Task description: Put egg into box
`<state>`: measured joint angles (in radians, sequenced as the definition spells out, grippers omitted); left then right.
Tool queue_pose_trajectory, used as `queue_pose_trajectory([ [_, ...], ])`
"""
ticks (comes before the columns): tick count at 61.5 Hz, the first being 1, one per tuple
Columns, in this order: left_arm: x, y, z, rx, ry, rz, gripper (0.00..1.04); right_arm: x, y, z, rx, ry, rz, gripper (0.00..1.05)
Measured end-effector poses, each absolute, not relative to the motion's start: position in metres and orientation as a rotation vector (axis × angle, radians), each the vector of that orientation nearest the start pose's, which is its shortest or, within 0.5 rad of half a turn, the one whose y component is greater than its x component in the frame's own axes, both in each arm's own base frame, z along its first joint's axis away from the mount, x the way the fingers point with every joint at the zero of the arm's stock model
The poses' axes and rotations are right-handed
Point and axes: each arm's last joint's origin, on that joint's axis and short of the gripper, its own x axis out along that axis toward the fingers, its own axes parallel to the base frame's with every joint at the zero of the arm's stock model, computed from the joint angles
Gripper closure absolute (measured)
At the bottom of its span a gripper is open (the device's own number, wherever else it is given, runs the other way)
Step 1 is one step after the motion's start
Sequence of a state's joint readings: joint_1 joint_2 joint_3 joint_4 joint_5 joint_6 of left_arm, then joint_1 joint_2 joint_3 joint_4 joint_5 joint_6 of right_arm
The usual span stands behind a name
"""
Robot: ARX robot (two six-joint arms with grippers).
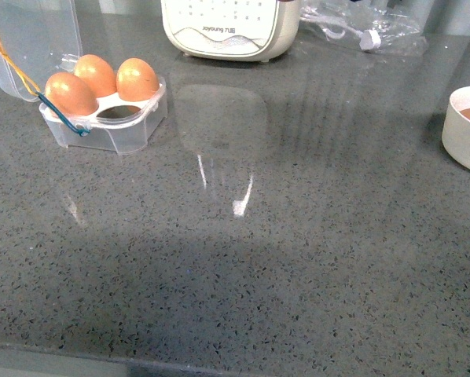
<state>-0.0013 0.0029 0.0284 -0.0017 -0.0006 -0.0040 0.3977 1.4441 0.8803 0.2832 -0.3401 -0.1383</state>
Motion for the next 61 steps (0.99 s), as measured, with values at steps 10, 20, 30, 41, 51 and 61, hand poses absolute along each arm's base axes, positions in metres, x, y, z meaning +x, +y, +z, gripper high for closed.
queue_pose_trajectory([
  [10, 0.096, 0.0, 0.173, -0.004, -0.023, -0.001, 0.07, 0.308, 0.144, 0.261, -0.12, 0.247, 0.8, 0.65],
  [20, 0.096, 0.0, 0.173, -0.004, -0.024, -0.001, 0.07, 0.325, 0.165, 0.258, -0.102, 0.279, 0.831, 0.65],
  [30, 0.096, 0.0, 0.173, -0.004, -0.024, -0.001, 0.07, 0.338, 0.196, 0.252, -0.102, 0.315, 0.86, 0.65],
  [41, 0.096, 0.0, 0.173, -0.004, -0.024, -0.001, 0.07, 0.341, 0.226, 0.237, -0.116, 0.363, 0.843, 0.65],
  [51, 0.096, 0.0, 0.173, -0.004, -0.024, -0.001, 0.07, 0.343, 0.245, 0.223, -0.129, 0.428, 0.827, 0.65],
  [61, 0.096, 0.0, 0.173, -0.004, -0.023, -0.001, 0.07, 0.349, 0.259, 0.216, -0.111, 0.485, 0.821, 0.65],
])
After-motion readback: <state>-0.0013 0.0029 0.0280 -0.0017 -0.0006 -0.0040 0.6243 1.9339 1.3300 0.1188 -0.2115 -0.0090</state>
